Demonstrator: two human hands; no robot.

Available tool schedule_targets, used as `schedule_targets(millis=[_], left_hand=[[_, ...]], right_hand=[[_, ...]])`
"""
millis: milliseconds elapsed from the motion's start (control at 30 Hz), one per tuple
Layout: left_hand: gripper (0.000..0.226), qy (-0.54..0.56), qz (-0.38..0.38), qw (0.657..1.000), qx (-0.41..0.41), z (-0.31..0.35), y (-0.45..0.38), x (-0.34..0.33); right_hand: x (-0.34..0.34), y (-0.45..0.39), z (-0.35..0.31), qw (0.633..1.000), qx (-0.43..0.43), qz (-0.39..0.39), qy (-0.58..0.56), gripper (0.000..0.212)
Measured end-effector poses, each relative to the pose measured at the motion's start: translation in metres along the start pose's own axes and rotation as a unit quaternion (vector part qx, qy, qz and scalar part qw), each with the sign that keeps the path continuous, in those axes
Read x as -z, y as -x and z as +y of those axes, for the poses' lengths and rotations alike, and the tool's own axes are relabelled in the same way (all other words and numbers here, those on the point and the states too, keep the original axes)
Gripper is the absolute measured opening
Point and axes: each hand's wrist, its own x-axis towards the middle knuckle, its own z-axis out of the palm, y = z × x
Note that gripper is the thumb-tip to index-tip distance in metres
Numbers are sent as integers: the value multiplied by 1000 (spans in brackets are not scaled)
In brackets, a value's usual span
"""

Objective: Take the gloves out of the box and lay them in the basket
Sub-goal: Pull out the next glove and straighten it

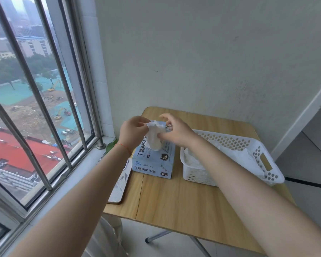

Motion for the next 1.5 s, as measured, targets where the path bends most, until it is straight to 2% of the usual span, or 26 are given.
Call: schedule_targets(millis=[33, 67, 133, 233, 333, 433, 500, 567, 667, 767, 867, 933, 1000, 1033, 1100, 1167, 1233, 1300, 1367, 1400, 1467, 1500], left_hand=[[11, 17, -11, 1000, 7, 1, 2, 1], [11, 31, -15, 999, 14, 1, 4, 1], [14, 49, 2, 998, 35, -1, 6, 6], [22, 61, 37, 994, 77, -10, 4, 16], [27, 80, 4, 992, 97, -12, 2, 17], [28, 110, -58, 989, 80, 2, 0, 9], [29, 112, -84, 988, 60, 16, 1, 4], [34, 122, -88, 988, 41, 28, -1, 2], [26, 194, -62, 979, 22, 44, -8, 5], [21, 247, -14, 968, 31, 53, -18, 9], [25, 275, 3, 957, 96, 45, -17, 11], [26, 310, -12, 939, 148, 34, -15, 10], [34, 340, -21, 920, 194, 28, -8, 9], [40, 353, -22, 911, 210, 25, -5, 8], [47, 367, -39, 902, 224, 20, -1, 7], [56, 380, -77, 895, 220, 17, 2, 8], [63, 367, -114, 896, 223, 16, 3, 12], [62, 336, -109, 906, 232, 21, 4, 13], [56, 240, -81, 941, 222, 25, 5, 10], [53, 182, -59, 962, 196, 26, 5, 8], [46, 112, -25, 989, 90, 30, 8, 6], [44, 98, -39, 994, 28, 35, 10, 5]], right_hand=[[-5, -1, 0, 1000, 1, -4, 17, 51], [-9, -3, 1, 999, 0, 13, 29, 37], [-11, -8, 3, 996, -14, 75, 44, 13], [-7, -12, 10, 991, -37, 121, 51, 13], [-4, -11, 9, 995, -17, 95, 35, 9], [-13, -9, 0, 999, 16, 24, 14, 18], [-19, -10, -4, 999, 30, 40, 21, 13], [-19, -12, -2, 996, 31, 69, 39, 10], [-15, -12, 6, 996, -3, 42, 80, 22], [-10, -12, 13, 998, -48, 51, 1, 26], [0, -11, 10, 991, -52, 72, -98, 16], [4, -10, 5, 969, -63, 62, -229, 14], [6, -5, 1, 930, -81, 24, -357, 14], [7, -3, 0, 922, -83, 11, -378, 17], [10, 1, 2, 928, -82, -14, -362, 23], [14, 5, 5, 939, -88, -36, -331, 17], [18, 8, 7, 945, -111, -40, -306, 11], [24, 11, 7, 946, -124, -23, -300, 9], [31, 13, 4, 940, -116, 1, -320, 9], [35, 12, 3, 939, -110, 14, -325, 9], [40, 12, -2, 949, -91, 36, -300, 12], [43, 12, -5, 956, -79, 43, -279, 16]])
